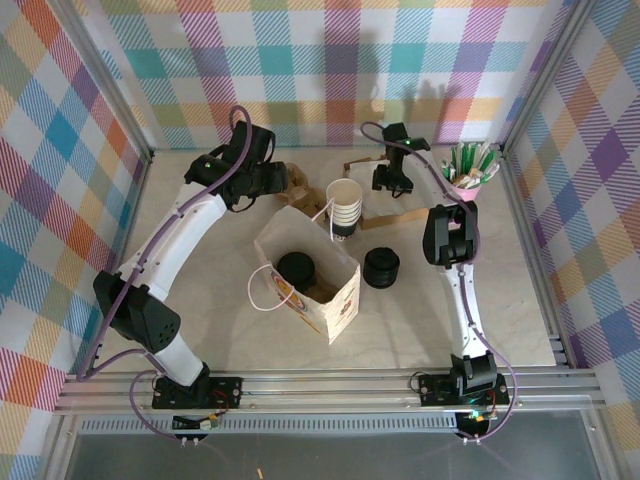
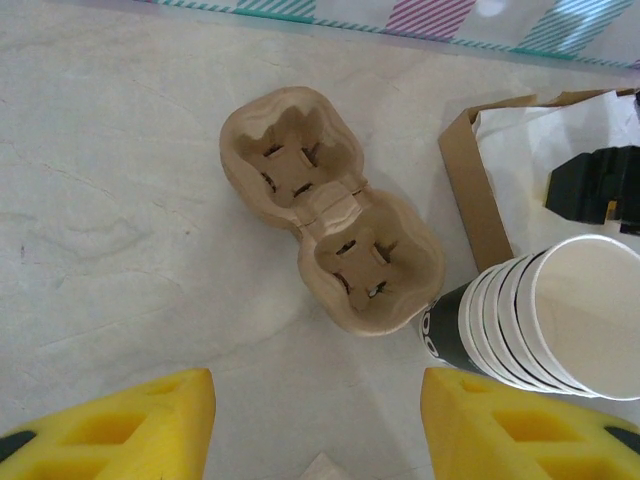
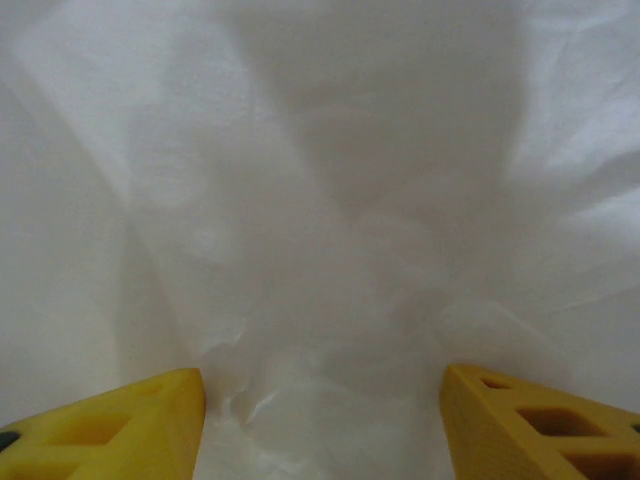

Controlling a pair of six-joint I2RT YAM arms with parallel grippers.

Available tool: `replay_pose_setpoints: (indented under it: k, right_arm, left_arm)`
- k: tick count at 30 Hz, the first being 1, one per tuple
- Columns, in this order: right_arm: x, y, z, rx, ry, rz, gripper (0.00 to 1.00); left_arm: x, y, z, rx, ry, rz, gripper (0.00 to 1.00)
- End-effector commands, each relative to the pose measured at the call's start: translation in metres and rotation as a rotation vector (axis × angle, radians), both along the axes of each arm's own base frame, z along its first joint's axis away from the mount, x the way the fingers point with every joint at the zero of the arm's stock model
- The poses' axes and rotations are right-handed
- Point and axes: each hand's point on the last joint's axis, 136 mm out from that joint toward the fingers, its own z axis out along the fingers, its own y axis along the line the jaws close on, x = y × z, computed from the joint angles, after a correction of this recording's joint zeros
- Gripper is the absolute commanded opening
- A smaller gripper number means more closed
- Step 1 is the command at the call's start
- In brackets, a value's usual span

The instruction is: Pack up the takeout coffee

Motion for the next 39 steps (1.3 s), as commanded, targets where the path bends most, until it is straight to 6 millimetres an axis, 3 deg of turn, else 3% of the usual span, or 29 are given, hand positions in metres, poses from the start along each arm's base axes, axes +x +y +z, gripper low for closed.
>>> replay_pose_setpoints:
  k: [1,5,11,17,21,23,29,34,37,39]
  right_arm:
    - [0.000,0.002,0.004,-0.007,0.001,0.014,0.56]
    - [-0.001,-0.001,0.003,-0.028,0.005,0.028,0.38]
    - [0.001,0.001,0.019,-0.029,-0.024,0.053,0.12]
    - [0.001,-0.003,0.034,-0.055,-0.046,0.070,0.25]
    - [0.001,-0.002,0.041,-0.049,-0.058,0.074,0.11]
    - [0.002,-0.002,0.045,-0.050,-0.067,0.071,0.08]
    - [0.004,-0.004,0.065,-0.052,-0.106,0.072,0.13]
    - [-0.001,-0.008,0.068,-0.073,-0.095,0.082,0.17]
    - [-0.004,-0.008,0.066,-0.075,-0.080,0.087,0.01]
    - [-0.004,-0.010,0.069,-0.074,-0.086,0.084,0.00]
  left_arm:
    - [-0.008,0.010,0.002,-0.012,0.010,0.017,0.56]
    - [-0.007,0.011,0.000,-0.021,0.011,0.018,0.56]
    - [-0.005,0.010,0.001,-0.032,0.009,0.012,0.56]
    - [-0.004,0.010,-0.001,-0.040,0.012,0.011,0.56]
    - [-0.004,0.009,-0.002,-0.043,0.012,0.011,0.56]
    - [-0.005,0.009,-0.002,-0.048,0.012,0.009,0.56]
    - [-0.002,0.008,0.000,-0.052,0.003,0.009,0.56]
    - [0.000,0.005,0.000,-0.069,0.011,0.008,0.56]
    - [0.000,0.004,-0.003,-0.078,0.013,0.010,0.56]
    - [-0.001,0.003,-0.002,-0.081,0.013,0.007,0.56]
